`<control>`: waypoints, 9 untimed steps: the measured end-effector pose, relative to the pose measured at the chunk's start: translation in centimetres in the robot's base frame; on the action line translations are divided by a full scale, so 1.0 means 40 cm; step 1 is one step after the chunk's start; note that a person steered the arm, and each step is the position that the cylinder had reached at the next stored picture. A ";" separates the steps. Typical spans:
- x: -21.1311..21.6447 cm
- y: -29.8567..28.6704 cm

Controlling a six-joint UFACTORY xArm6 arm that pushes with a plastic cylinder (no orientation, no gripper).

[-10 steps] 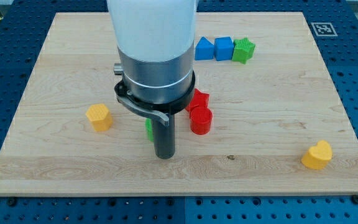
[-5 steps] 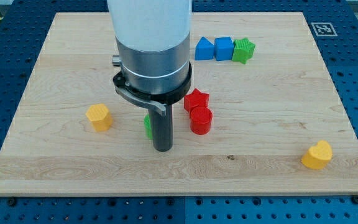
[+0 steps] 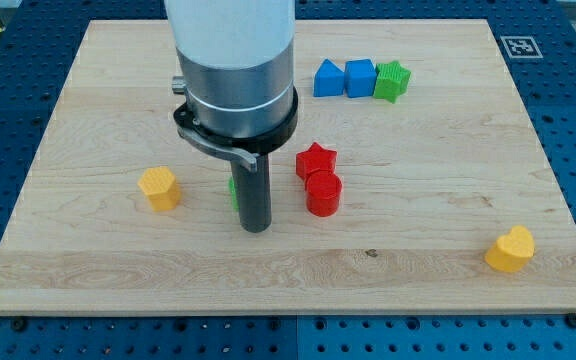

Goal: Push green circle to center

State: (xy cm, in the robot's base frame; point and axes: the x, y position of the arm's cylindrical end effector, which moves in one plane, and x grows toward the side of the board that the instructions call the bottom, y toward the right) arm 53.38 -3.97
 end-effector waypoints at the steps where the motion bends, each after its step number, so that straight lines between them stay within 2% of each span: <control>1: -0.028 -0.002; 2: -0.051 -0.003; 4: -0.071 -0.095; 9: -0.172 -0.095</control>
State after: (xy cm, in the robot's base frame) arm 46.50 -7.78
